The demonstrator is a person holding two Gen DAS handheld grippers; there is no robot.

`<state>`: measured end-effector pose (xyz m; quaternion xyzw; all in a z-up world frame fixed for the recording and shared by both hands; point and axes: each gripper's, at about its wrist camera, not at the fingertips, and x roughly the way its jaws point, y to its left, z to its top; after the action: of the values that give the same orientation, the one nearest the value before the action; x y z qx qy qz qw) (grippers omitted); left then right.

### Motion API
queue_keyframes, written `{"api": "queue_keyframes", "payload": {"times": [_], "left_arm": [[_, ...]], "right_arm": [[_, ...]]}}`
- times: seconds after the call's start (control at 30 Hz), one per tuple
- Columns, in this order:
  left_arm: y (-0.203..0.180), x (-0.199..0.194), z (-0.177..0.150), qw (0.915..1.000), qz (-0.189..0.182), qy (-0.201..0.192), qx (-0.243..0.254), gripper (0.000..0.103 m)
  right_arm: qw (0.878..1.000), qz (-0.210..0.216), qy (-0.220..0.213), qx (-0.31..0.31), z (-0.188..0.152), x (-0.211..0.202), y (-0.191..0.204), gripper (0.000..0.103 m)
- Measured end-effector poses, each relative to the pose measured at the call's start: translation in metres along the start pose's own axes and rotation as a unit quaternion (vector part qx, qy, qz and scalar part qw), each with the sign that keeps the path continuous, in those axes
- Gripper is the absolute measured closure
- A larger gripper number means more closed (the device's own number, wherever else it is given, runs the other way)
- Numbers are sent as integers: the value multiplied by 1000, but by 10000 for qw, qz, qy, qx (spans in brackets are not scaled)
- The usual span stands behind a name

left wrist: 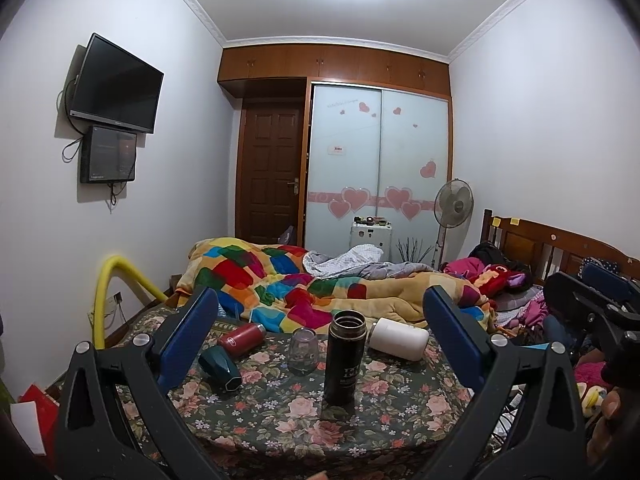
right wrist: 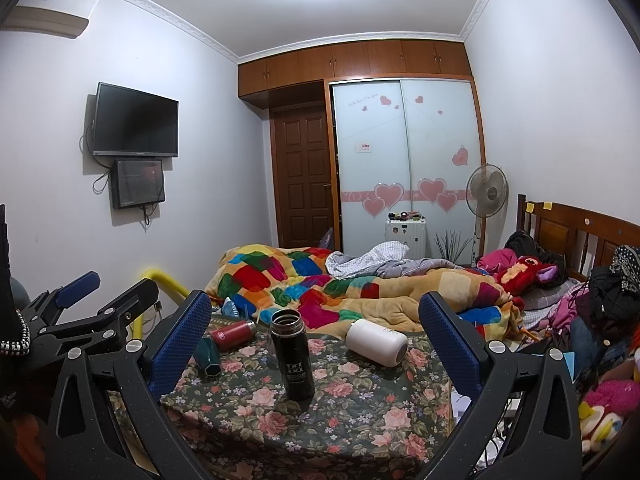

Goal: Flip cup upright

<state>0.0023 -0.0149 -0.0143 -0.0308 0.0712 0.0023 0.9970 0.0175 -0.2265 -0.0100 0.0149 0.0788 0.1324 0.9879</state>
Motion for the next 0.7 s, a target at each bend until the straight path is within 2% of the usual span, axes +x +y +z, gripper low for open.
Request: {"api": "queue_keyframes", "payload": {"times": [0.7], "left_arm": [[4,4,-2,9999,-34,121,-56,0]], "right_arm": [[10000,-23,90,-3,0,5,5,0]]}}
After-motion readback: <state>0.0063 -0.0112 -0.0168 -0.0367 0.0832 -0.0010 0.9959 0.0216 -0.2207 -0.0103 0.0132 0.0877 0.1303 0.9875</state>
